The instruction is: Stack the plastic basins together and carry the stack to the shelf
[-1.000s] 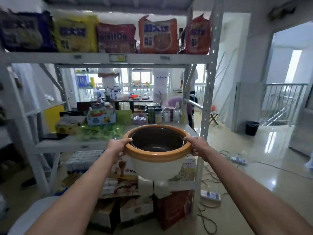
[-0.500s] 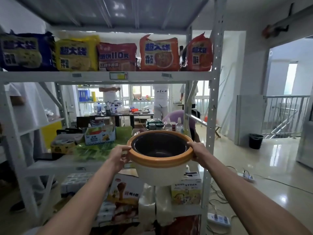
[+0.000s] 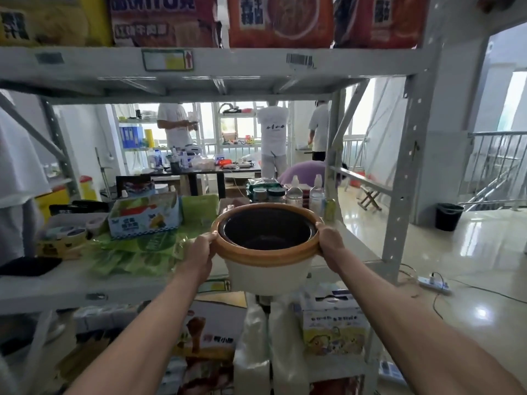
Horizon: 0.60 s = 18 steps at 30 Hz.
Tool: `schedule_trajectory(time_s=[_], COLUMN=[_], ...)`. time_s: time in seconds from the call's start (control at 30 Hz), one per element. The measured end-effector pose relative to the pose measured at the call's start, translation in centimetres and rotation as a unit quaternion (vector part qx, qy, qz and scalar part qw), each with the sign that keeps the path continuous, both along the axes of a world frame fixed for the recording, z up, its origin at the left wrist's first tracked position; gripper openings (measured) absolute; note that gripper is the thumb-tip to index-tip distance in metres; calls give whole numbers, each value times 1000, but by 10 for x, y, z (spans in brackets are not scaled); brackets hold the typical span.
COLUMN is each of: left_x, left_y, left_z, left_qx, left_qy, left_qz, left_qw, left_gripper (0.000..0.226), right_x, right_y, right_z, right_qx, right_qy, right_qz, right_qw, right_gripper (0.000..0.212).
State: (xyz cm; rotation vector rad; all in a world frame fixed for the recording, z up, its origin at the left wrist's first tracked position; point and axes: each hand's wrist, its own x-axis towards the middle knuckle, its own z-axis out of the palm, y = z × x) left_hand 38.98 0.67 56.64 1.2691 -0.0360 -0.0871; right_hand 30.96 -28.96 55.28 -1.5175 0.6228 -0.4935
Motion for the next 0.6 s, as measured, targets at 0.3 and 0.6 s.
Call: schedule_trajectory(time_s=[0.3,0.6], left_x=[63,70], left_y=[-22,-28], left_z=[4,19], left_qx=[-8,141], left_qy=[43,40], left_qz=[-1,34], left_qw=[999,989], left_gripper=[8,14], right_x=[41,44], right_y=[-4,-5], right_z=[16,39], right_qx=[-10,-114], right_qy=[18,109], right_qz=[-30,0], right_qw=[999,988], right_gripper=[35,53])
